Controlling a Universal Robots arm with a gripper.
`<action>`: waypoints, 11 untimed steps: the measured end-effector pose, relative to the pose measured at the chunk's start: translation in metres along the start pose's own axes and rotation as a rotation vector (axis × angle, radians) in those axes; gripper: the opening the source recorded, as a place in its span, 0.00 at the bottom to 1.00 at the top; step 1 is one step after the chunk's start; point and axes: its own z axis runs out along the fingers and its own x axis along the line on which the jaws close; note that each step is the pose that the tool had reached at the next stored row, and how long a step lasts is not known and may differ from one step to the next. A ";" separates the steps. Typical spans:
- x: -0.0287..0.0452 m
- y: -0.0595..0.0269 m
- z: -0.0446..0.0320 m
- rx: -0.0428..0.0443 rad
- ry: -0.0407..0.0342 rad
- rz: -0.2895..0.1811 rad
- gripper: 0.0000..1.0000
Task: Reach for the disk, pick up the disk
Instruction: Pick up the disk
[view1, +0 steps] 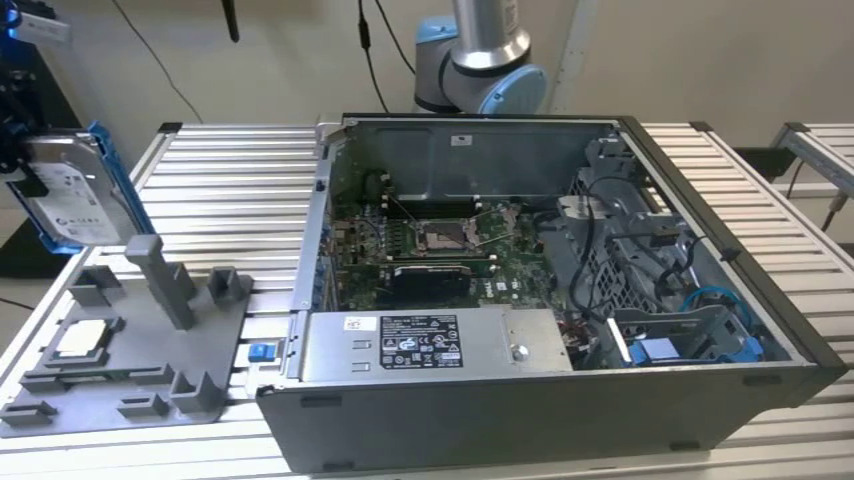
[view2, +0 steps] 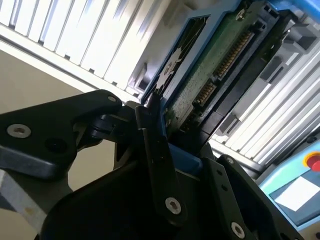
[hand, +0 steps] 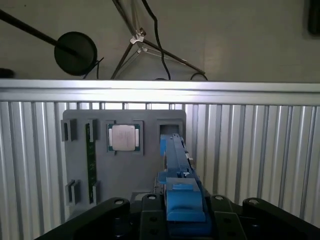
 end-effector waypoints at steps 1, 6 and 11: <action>0.0000 0.0000 0.0000 0.0002 -0.0001 0.000 0.00; 0.0000 -0.0002 -0.0027 -0.0005 0.0002 0.000 0.00; 0.0000 -0.0007 -0.0114 0.0001 -0.0001 0.000 0.00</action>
